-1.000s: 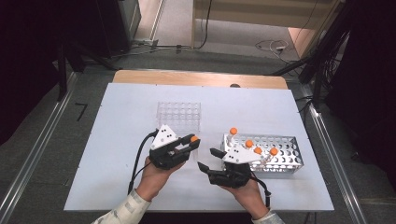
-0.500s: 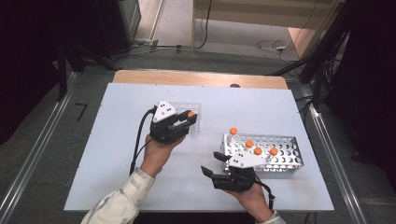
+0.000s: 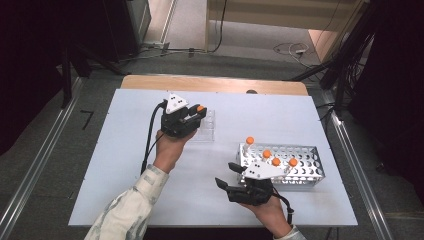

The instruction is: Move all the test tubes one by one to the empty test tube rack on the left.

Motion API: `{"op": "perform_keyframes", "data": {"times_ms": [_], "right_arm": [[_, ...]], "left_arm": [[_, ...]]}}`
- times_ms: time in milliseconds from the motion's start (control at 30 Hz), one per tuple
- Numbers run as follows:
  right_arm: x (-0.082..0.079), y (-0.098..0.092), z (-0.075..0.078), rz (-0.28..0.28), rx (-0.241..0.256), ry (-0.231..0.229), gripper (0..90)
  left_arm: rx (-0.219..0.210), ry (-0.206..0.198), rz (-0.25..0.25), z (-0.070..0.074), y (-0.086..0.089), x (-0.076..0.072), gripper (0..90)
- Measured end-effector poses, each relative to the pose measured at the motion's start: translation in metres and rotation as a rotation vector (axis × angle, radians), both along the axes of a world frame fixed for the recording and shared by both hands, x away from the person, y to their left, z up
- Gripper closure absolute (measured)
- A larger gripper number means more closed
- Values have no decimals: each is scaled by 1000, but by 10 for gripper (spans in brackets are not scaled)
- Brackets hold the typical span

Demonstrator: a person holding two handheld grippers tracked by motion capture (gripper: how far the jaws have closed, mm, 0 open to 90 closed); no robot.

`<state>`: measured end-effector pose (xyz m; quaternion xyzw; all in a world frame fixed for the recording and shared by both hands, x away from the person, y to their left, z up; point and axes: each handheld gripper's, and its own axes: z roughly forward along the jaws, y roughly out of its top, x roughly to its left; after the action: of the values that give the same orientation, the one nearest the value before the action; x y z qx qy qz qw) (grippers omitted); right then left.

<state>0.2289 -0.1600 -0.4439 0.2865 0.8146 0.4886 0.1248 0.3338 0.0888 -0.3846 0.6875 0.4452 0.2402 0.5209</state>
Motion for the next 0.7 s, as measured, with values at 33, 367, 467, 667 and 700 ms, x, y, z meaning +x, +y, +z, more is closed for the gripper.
{"op": "perform_keyframes", "data": {"times_ms": [33, 367, 467, 667, 700], "right_arm": [[0, 0, 0, -1, 1, 0, 335], [0, 0, 0, 1, 7, 3, 336], [0, -1, 1, 2, 11, 0, 335], [0, -2, 1, -1, 14, -1, 336], [0, -2, 2, -1, 15, 0, 336]], "left_arm": [[-1, -3, 6, 1, 0, 3, 705], [26, -23, 36, 11, -6, 17, 705], [41, -18, 42, 10, -8, 22, 705], [61, -4, 53, 4, -10, 28, 705], [63, -3, 54, 3, -11, 28, 705]]}}
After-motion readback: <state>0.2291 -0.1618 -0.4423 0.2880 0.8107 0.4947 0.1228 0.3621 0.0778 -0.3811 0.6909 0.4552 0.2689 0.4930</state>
